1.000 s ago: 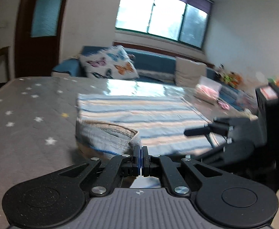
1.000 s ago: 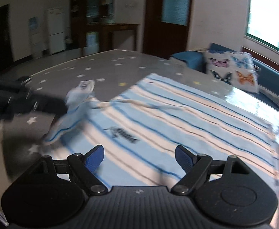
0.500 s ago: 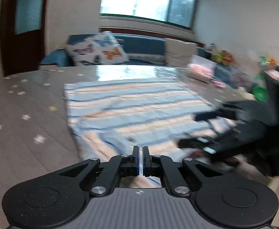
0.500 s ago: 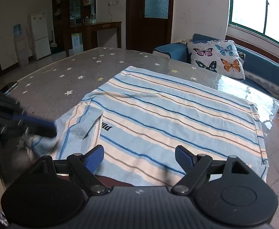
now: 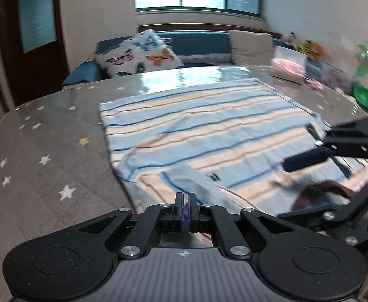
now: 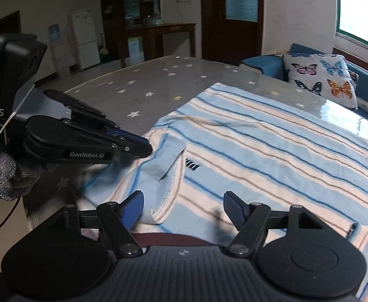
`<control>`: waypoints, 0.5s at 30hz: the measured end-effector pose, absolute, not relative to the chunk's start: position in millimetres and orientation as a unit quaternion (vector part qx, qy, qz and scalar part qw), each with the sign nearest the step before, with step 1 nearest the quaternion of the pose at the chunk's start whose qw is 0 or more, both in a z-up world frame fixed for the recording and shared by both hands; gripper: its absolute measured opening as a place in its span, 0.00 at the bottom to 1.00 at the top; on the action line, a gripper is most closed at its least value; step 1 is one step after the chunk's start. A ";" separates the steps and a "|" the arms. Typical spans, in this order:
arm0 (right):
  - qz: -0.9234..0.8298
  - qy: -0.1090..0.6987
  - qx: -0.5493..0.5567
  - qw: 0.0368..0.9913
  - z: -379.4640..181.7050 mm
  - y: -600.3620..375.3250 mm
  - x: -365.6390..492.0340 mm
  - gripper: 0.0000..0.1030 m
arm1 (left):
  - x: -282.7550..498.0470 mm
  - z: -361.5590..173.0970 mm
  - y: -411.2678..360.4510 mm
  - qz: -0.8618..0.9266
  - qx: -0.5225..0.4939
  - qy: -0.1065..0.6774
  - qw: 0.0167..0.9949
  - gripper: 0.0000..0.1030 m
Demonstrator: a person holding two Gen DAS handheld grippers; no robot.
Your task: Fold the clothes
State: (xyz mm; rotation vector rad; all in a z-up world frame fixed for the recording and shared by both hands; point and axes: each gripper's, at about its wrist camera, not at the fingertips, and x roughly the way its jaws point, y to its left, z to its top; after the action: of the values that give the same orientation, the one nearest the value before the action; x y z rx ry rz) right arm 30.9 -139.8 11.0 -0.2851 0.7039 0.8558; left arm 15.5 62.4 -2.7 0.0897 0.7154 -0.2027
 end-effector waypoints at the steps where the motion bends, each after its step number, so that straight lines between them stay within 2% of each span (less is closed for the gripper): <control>1: 0.407 0.334 -0.135 0.839 10.1 -139.4 29.7 0.68 | 14.1 -3.8 60.9 -0.104 0.044 0.351 0.929 0.03; 8: 0.440 0.339 -0.123 0.822 11.0 -134.6 22.0 0.52 | 13.7 -7.6 67.6 -0.120 -0.013 0.361 0.925 0.03; 10: 0.447 0.343 -0.125 0.817 9.6 -130.8 19.9 0.40 | 13.2 -7.2 67.5 -0.119 -0.015 0.361 0.925 0.03; 15: 0.456 0.356 -0.119 0.807 3.2 -123.8 20.8 0.23 | 12.1 -6.6 72.3 -0.110 -0.031 0.359 0.926 0.03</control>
State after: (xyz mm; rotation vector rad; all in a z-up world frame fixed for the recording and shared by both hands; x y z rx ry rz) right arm 20.8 -123.8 3.2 -0.2548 0.7623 0.9758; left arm 12.1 72.3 -6.6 -0.0630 0.7360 -0.2247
